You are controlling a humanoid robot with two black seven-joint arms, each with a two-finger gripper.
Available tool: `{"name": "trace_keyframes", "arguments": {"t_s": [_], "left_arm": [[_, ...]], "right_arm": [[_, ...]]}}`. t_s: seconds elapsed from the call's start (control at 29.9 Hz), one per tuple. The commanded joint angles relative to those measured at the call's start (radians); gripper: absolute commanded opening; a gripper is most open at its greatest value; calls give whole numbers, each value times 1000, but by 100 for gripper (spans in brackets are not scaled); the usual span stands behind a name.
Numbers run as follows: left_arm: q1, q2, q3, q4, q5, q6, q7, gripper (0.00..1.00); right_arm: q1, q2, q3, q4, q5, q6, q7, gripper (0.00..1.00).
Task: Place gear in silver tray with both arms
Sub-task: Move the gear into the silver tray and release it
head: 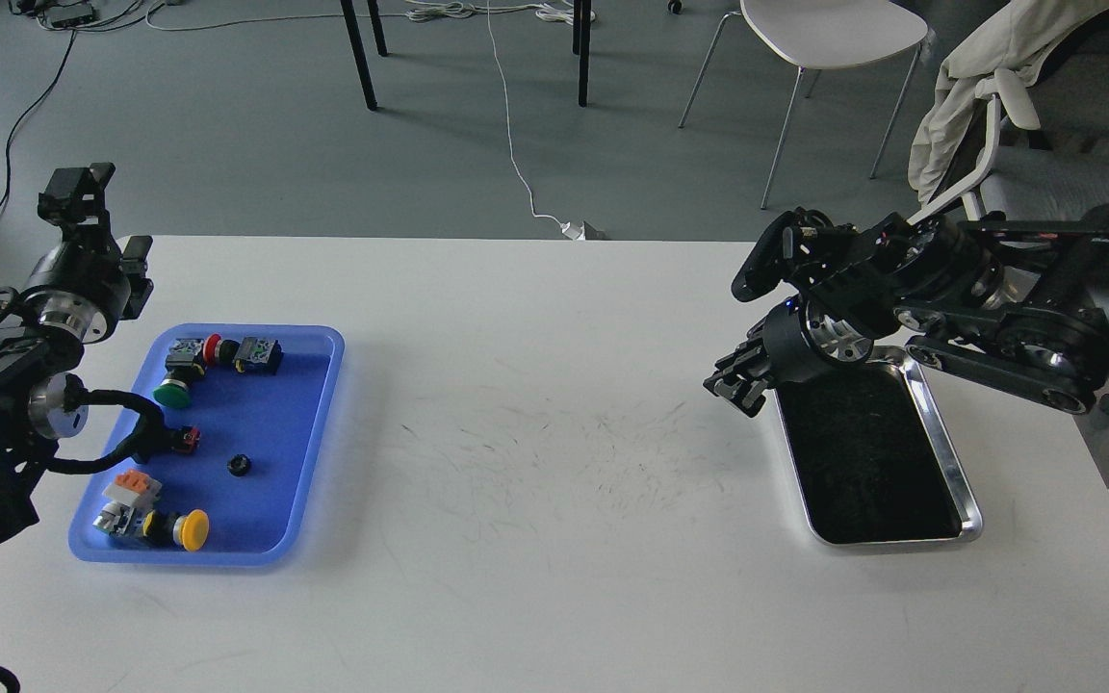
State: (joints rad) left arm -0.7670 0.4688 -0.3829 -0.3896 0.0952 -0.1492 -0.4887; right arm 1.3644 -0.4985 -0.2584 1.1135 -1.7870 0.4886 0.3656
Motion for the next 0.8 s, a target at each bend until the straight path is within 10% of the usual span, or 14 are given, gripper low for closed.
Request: {"name": "trace_keyframes", "arguments": {"t_s": [0.0, 0.77], "left_arm": [[0, -3, 1, 0, 0, 0, 0, 98], [25, -1, 1, -5, 0, -4, 0, 98]], "right_arm": [[2, -89, -2, 37, 0, 0, 7, 4], [-137, -275, -12, -67, -11, 0, 9, 4]]}}
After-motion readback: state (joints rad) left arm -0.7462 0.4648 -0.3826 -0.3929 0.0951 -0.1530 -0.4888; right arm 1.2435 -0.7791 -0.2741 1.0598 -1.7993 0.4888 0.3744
